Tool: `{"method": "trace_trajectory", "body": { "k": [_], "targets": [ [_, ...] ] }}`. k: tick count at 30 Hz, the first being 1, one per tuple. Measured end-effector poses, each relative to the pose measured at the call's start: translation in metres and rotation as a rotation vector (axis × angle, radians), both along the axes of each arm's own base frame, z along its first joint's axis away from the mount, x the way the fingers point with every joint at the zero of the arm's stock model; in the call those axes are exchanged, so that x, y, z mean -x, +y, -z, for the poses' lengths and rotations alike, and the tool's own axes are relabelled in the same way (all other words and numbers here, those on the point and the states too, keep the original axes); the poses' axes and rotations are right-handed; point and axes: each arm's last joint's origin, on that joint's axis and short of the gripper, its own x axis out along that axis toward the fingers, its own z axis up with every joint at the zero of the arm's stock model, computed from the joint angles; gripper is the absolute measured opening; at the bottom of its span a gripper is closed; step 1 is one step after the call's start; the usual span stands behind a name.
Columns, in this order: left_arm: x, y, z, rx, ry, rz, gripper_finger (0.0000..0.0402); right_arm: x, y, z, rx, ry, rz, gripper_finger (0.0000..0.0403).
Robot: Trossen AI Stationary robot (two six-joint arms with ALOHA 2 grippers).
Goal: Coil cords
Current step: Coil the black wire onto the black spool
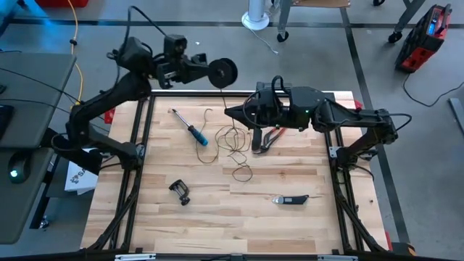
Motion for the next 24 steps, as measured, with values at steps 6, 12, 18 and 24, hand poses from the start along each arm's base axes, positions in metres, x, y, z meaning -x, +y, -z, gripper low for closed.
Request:
{"method": "trace_trajectory", "body": {
  "k": [6,12,18,24],
  "targets": [
    [0.028,0.001,-0.001,-0.069,0.095,-0.089,0.0,0.001,-0.003,0.0,0.0,0.009,0.012,0.0],
    [0.047,-0.005,0.001,-0.109,0.165,-0.139,0.0,0.001,-0.007,0.002,-0.006,0.027,0.02,0.0],
    [0.06,-0.009,0.0,-0.164,0.183,-0.232,0.0,0.001,-0.008,0.002,-0.016,0.027,0.026,0.0],
    [0.062,-0.01,-0.001,-0.174,0.176,-0.236,0.0,0.001,-0.011,0.003,-0.013,0.035,0.092,0.0006]
  ]
}}
